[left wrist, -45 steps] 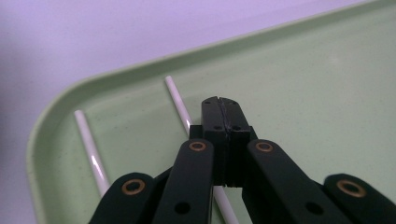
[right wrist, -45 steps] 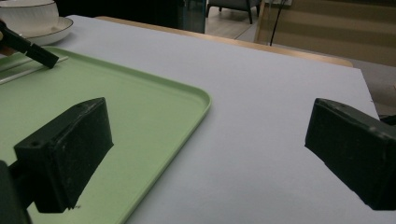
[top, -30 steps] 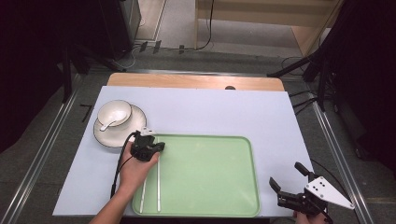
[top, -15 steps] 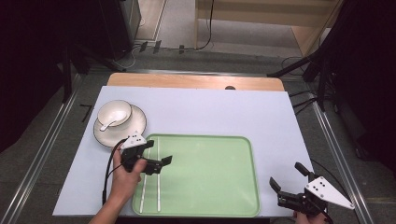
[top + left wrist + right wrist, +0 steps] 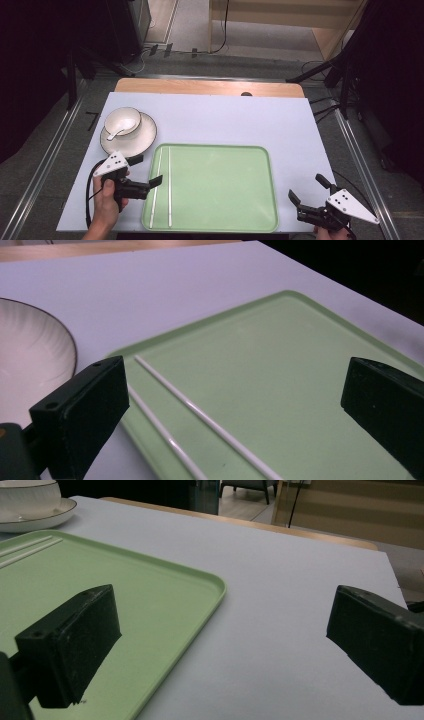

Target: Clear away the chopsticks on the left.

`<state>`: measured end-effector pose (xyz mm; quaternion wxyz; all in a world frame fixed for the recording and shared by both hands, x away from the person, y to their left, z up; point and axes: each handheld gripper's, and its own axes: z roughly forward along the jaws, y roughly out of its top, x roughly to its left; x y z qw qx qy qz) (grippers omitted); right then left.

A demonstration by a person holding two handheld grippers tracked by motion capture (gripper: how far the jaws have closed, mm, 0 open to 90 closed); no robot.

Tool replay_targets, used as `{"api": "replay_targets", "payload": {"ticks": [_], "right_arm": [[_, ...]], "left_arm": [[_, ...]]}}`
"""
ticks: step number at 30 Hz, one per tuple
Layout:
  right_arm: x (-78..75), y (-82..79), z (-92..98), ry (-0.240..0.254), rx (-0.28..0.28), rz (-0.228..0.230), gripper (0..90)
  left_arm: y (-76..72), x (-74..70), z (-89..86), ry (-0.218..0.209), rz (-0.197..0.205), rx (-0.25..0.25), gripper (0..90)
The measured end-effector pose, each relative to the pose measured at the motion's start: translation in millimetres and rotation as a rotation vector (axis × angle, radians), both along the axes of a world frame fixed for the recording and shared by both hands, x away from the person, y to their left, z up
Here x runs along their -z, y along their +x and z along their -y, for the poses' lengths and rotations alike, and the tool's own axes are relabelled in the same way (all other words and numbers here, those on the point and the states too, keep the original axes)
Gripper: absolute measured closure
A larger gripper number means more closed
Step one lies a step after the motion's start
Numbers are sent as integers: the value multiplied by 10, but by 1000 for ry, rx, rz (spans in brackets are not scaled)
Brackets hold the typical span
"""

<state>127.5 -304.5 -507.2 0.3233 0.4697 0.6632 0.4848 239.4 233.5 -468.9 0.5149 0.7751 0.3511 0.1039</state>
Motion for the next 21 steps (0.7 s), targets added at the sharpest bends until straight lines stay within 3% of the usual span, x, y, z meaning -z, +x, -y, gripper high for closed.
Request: {"api": "replay_targets", "payload": {"ticks": [14,18,21], "right_arm": [[1,1,0,1,3,-1,9],[2,0,7,3,0,0,9],[3,-2,14,5,3,2,9]], "left_arm": [[-216,7,-426,-5,21,-64,0],[-293,41,-542,30,47,-103,0],[-333,86,-643,43,43,-125,0]]}}
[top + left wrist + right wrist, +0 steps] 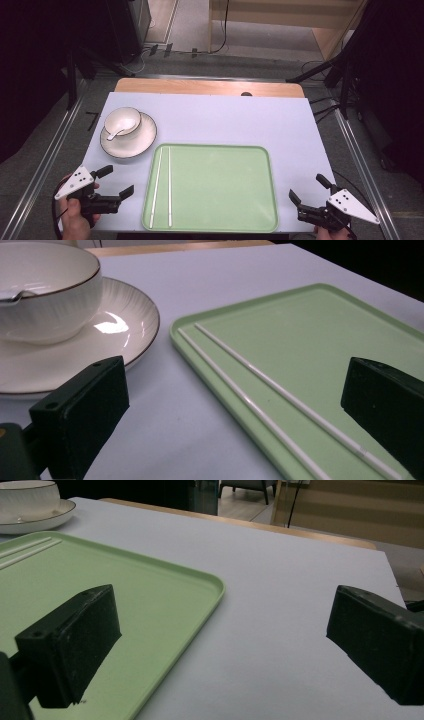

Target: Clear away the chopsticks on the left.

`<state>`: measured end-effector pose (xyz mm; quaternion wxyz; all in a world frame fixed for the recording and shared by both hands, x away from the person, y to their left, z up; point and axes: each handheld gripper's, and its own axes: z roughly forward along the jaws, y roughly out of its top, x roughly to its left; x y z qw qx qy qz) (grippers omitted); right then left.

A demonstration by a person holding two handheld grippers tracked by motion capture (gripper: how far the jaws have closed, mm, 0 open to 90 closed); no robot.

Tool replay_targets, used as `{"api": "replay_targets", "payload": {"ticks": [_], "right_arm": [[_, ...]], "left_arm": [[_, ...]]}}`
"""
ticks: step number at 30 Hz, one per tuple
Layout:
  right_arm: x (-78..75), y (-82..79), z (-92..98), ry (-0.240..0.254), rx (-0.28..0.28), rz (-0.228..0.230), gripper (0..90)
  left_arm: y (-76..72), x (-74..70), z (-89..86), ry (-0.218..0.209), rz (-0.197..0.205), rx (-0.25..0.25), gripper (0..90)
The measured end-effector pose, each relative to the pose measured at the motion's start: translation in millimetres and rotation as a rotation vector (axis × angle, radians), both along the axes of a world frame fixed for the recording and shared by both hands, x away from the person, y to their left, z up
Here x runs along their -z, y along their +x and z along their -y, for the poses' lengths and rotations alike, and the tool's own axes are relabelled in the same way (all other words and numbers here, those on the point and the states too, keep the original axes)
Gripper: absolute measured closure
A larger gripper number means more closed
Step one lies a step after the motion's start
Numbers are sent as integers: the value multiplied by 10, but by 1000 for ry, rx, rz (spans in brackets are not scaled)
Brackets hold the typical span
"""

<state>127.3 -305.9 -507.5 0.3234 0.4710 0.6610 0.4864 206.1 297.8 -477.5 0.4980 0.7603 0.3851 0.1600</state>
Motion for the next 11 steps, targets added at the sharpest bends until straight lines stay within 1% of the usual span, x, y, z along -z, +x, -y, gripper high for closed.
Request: {"api": "replay_targets", "payload": {"ticks": [1,5,9,11], "right_arm": [[2,0,1,1,1,-1,9],[7,5,-1,1,0,-3,9],[7,7,-8,0,-4,-1,9],[9,8,-10,-1,-4,-1,9]], "left_arm": [[-8,9,-23,2,-2,-5,0],[-39,27,-123,-12,-8,-26,0],[-38,16,-155,-20,-6,-35,0],[-30,22,-144,-3,-4,-38,0]]}}
